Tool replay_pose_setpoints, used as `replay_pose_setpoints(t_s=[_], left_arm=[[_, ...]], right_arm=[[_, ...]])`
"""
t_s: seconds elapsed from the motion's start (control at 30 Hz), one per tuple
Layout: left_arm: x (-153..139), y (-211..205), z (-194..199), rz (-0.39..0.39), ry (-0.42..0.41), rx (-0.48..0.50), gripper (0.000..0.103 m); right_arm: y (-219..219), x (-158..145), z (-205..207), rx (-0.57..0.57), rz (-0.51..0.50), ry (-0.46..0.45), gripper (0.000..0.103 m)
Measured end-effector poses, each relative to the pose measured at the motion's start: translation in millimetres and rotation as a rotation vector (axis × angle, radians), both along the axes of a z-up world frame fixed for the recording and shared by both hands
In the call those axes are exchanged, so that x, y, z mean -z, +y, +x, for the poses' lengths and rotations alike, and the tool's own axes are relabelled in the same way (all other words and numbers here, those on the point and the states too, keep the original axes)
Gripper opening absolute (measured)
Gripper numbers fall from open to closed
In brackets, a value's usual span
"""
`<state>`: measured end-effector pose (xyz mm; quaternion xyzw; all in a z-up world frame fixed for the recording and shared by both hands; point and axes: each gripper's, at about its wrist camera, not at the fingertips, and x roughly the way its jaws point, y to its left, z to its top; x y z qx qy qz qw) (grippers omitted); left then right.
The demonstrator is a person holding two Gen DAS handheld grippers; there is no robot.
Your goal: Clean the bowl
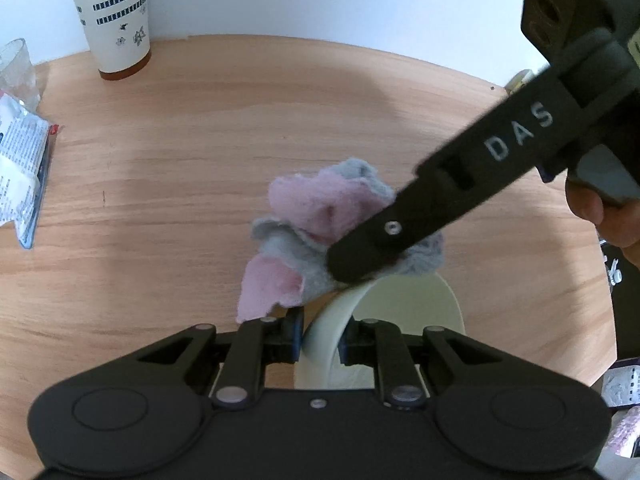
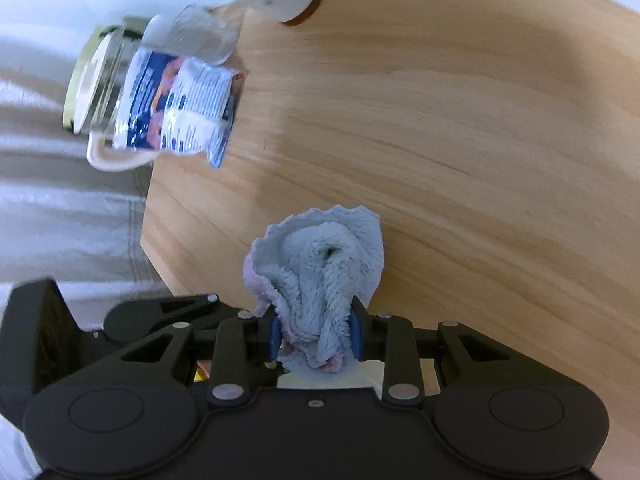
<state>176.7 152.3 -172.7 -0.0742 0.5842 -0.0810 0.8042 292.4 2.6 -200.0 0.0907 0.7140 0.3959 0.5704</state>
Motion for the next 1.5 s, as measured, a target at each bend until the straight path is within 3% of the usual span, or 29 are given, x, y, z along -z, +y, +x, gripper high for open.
replay_pose_setpoints(t_s=[0.23,0.43,0.5,0.57,0.77,0.87,0.93,1.0,1.03,1.1,1.17,1.23,1.3,1.33,1.4,1.43,1.5], left_arm=[[6.2,14.1,0.9,-0.026,0.013,-0.030,0.013],[7.7,20.1,-1.9,-0.038,0.030,-0.035,0.012],[8.5,20.9,-3.7,-0.034,0.036,-0.029,0.012],[9.6,21.6,-6.3,-0.024,0.034,-0.020,0.012],[18.5,28.4,-12.3,-0.048,0.057,-0.036,0.012],[20.0,28.6,-11.9,-0.052,0.057,-0.030,0.012],[20.9,29.4,-10.6,-0.058,0.062,-0.028,0.013],[22.8,31.4,-8.8,-0.062,0.070,-0.030,0.013],[23.5,31.9,-8.5,-0.066,0.073,-0.030,0.013],[23.3,32.6,-8.7,-0.071,0.075,-0.023,0.014],[23.2,33.9,-8.5,-0.073,0.076,-0.013,0.016],[22.4,34.6,-7.5,-0.067,0.081,0.008,0.026],[21.6,34.9,-6.3,-0.052,0.089,0.026,0.044],[21.0,34.6,-5.5,-0.044,0.091,0.038,0.044],[20.0,32.5,-3.4,-0.022,0.099,0.074,0.047],[20.0,30.3,-1.8,-0.008,0.108,0.105,0.047],[20.3,24.7,1.2,0.018,0.116,0.162,0.049]], right_arm=[[-49.3,11.9,7.2,0.142,-0.045,0.017,0.036],[-83.0,2.8,-10.9,0.180,-0.119,-0.141,0.036],[-94.3,1.7,-24.6,0.191,-0.185,-0.224,0.036],[-100.6,0.4,-36.8,0.180,-0.244,-0.304,0.036],[-100.3,1.8,-68.9,0.110,-0.314,-0.434,0.041],[-93.8,0.1,-83.1,0.024,-0.335,-0.511,0.047],[-90.4,-4.2,-91.7,-0.036,-0.361,-0.576,0.058],[-92.5,-10.9,-94.9,-0.049,-0.368,-0.622,0.060],[-95.7,-16.3,-96.4,-0.049,-0.367,-0.652,0.065],[-102.9,-22.0,-97.0,-0.047,-0.360,-0.679,0.075],[-106.8,-24.2,-94.9,-0.037,-0.338,-0.681,0.075],[-109.3,-23.7,-88.9,-0.018,-0.304,-0.659,0.075],[-107.2,-19.1,-82.9,0.002,-0.281,-0.628,0.075],[-106.0,-14.7,-79.2,0.013,-0.281,-0.611,0.074],[-104.5,-8.6,-77.7,-0.009,-0.301,-0.612,0.071],[-103.8,-6.8,-78.1,-0.016,-0.306,-0.611,0.062],[-100.2,2.1,-76.4,-0.047,-0.318,-0.595,0.055]])
